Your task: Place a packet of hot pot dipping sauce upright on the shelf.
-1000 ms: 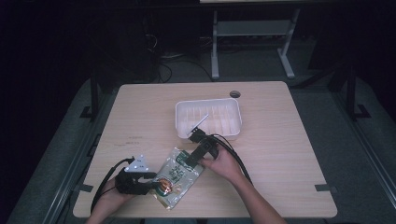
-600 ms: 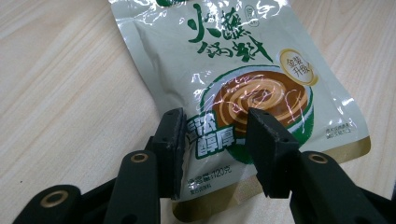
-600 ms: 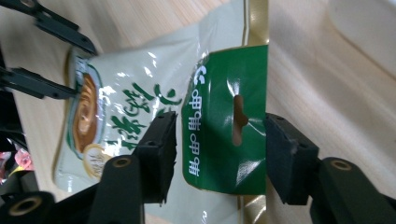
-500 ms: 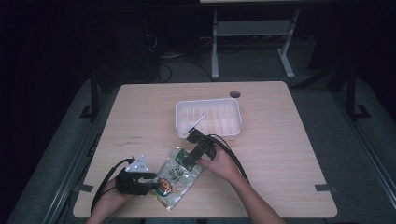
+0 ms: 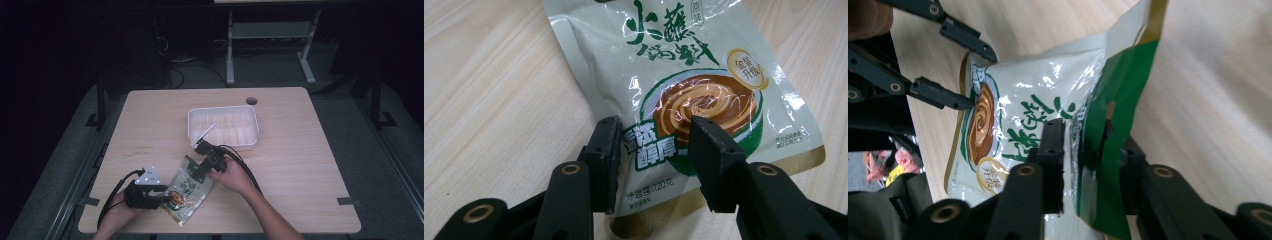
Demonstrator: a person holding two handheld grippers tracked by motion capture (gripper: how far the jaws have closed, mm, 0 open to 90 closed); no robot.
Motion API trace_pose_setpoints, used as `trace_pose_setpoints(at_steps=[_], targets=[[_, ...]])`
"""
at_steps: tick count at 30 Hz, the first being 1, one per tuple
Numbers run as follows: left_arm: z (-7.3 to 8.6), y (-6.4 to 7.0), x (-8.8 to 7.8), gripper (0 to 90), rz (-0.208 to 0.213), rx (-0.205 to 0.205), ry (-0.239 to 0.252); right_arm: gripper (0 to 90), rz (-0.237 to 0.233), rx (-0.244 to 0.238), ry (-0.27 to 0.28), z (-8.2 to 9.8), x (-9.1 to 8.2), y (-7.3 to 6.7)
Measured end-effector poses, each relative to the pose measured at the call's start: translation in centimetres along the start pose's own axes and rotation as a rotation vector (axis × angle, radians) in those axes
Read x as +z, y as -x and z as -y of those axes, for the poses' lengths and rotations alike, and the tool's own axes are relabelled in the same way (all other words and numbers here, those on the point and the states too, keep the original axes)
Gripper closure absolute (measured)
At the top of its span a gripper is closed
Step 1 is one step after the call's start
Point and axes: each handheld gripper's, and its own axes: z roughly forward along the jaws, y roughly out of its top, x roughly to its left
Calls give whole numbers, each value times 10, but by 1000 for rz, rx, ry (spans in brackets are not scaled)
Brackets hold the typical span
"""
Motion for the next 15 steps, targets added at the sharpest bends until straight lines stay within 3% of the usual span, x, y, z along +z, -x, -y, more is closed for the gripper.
trace_pose_setpoints(at_steps=[6,8,15], targets=[[0,-1,-2,532,-14,-5,4,838,-12,9,-24,-2,5,-1],[1,-2,-4,525,-32,-8,12,880,-40,25,-20,-2,5,1],[4,-7,-11,508,-50,-35,36,890,-59,24,-5,0,1,-3]])
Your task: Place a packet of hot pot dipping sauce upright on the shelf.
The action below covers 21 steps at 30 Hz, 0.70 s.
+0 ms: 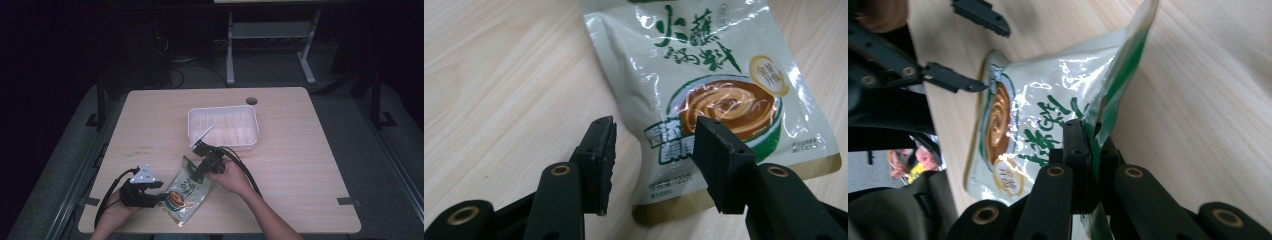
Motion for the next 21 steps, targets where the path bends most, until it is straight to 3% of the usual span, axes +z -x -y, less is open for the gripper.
trace_pose_setpoints(at_steps=[12,21], targets=[[7,-14,-10,441,-56,-62,40,891,-33,3,65,10,-23,-13],[11,-20,-14,428,-67,-88,52,891,-41,-14,105,18,-42,-28]])
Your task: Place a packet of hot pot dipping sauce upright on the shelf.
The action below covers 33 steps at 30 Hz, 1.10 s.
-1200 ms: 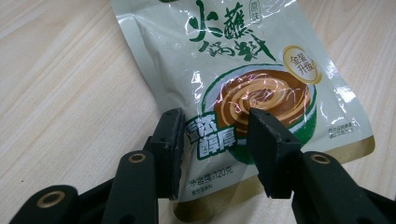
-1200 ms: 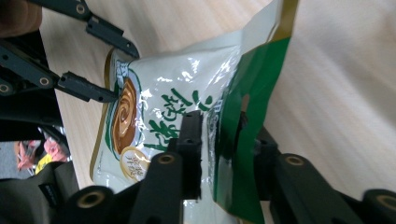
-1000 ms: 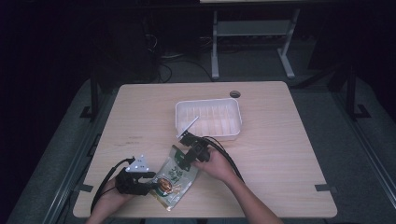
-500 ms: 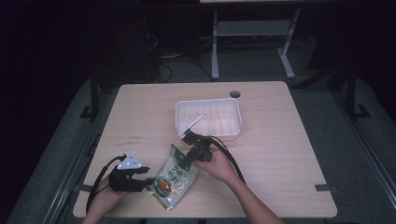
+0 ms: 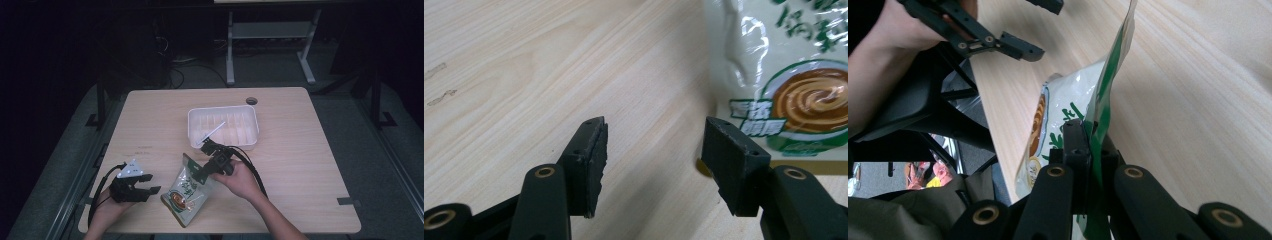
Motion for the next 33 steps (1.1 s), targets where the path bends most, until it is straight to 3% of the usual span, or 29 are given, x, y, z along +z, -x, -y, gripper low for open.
trace_pose_setpoints(at_steps=[21,33], targets=[[2,-3,1,406,-13,-9,-7,894,-11,-25,37,5,-32,-28],[2,-3,2,388,-18,-13,-11,894,28,-43,47,2,-46,-38]])
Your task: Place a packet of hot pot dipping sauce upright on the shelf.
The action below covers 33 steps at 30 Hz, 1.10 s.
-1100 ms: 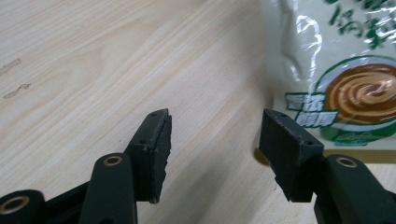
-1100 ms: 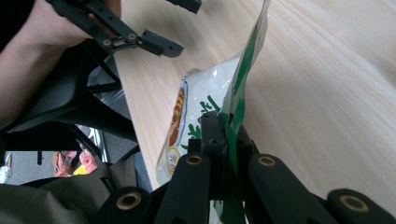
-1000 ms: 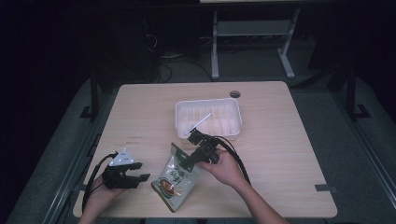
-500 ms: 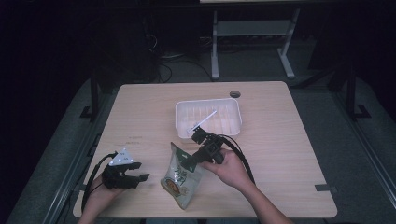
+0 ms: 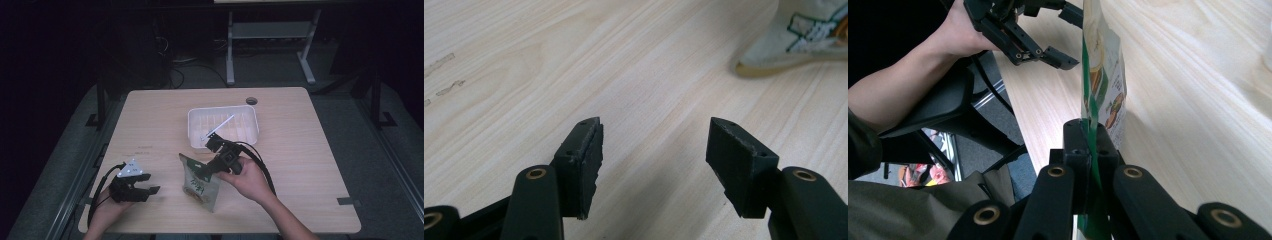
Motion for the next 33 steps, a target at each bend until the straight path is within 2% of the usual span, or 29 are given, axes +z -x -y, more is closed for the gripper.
trace_pose_setpoints(at_steps=[18,33], targets=[[0,-2,0,357,-16,-8,-1,894,27,46,63,0,-27,4],[1,-3,-1,335,-19,-19,0,894,51,94,146,-9,-52,5]])
